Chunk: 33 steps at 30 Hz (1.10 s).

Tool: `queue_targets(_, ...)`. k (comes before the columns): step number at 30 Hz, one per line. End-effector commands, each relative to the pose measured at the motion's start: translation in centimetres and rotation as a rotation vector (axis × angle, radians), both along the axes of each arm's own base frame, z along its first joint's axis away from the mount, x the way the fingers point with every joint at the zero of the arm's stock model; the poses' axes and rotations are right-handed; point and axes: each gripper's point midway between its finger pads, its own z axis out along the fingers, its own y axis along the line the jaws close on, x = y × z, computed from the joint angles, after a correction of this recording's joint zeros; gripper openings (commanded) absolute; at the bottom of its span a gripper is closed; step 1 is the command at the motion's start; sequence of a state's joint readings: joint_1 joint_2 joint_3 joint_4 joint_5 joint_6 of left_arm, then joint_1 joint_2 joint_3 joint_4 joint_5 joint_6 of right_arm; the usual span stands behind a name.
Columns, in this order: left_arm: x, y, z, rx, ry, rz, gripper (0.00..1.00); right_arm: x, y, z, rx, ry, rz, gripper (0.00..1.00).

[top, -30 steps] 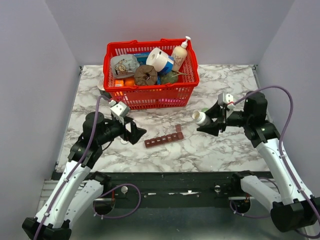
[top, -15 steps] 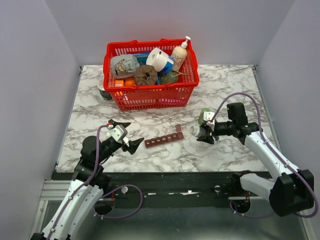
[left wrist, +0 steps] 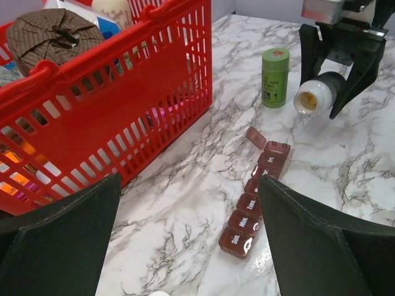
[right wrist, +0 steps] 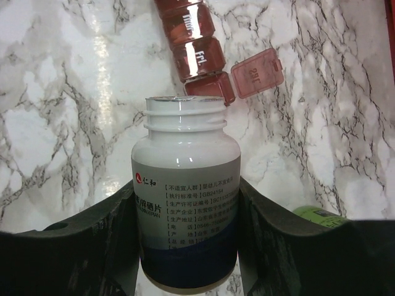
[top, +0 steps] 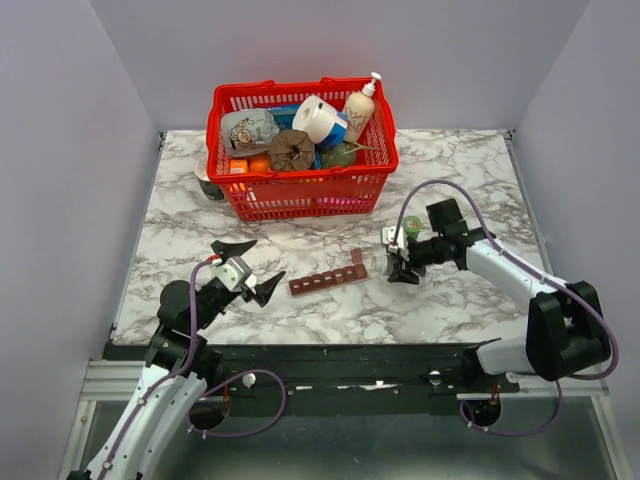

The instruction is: Sort the pills into containers

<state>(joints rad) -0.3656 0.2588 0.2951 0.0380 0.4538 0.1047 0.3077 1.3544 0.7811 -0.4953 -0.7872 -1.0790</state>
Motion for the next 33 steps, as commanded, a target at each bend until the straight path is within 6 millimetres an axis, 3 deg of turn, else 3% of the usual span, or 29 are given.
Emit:
queue_targets(1,0.2,0.5,1.1,0.005,-0.079,0.027,0.99,1.7,0.0,-0.5,-0.084,-0.045,0.004,0.01)
queue_targets(12,0.9,2.3,1.8,0.018,-0.101,0.137,0.99,3.9,0.8,-1.1,-0.19,-0.01,-0.038,0.01)
queue_targets(17,1.4,3.2,2.0,0.015,-0.091,0.199,0.99,3.6,1.0,-2.0,-0.245,-0.003,-0.029,0.01)
queue_targets(33,1.0,3.2,2.5,0.002,-0.114,0.189,0.99,3.5,1.4,-3.7,-0.364,-0.009,-0.01,0.01)
